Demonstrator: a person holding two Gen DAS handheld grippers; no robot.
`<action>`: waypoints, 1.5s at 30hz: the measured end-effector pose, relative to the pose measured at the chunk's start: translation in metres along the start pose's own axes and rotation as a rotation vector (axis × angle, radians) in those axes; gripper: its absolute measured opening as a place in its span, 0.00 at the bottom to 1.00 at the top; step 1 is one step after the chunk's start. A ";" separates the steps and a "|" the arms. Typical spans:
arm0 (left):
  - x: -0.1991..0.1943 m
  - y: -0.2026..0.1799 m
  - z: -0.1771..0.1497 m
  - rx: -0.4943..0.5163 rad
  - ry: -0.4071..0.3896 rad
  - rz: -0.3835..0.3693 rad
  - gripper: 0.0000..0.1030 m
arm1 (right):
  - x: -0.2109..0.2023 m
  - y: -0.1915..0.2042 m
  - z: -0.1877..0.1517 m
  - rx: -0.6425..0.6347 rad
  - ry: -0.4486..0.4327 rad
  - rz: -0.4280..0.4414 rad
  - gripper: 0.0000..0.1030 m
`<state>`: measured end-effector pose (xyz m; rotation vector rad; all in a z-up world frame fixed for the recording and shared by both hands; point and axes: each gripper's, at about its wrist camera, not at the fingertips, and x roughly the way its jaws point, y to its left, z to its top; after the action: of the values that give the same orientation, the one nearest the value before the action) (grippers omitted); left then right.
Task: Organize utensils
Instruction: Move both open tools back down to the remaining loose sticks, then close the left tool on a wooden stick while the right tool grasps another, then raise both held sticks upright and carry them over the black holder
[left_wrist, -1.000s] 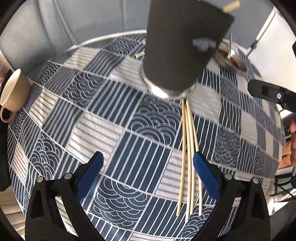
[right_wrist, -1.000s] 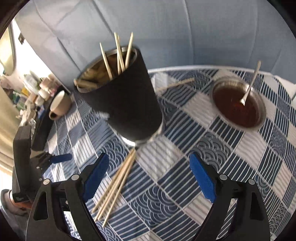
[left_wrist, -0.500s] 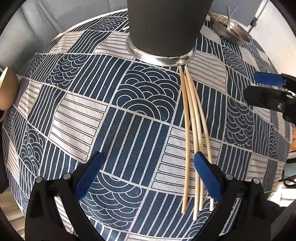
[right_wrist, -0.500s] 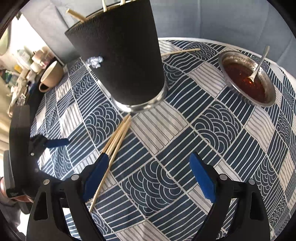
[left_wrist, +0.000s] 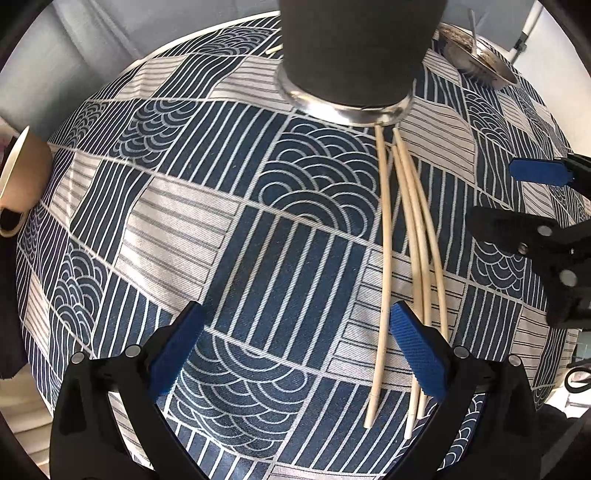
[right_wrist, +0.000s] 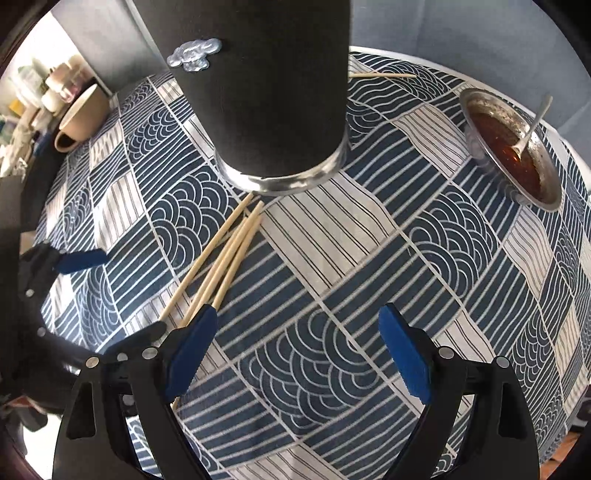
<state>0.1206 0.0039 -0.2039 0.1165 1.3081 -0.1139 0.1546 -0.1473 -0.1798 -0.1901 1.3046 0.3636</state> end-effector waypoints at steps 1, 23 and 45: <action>0.000 0.003 -0.001 -0.011 0.001 0.002 0.95 | 0.003 0.001 0.002 0.004 0.005 -0.005 0.82; -0.014 0.032 -0.038 -0.026 0.005 0.007 0.84 | 0.024 0.033 0.003 -0.035 0.050 -0.055 0.66; -0.043 0.059 -0.062 -0.094 0.090 -0.168 0.04 | -0.014 -0.019 -0.032 0.021 0.070 0.158 0.04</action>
<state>0.0594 0.0722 -0.1774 -0.0694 1.4099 -0.1914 0.1297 -0.1775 -0.1753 -0.0825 1.3959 0.4813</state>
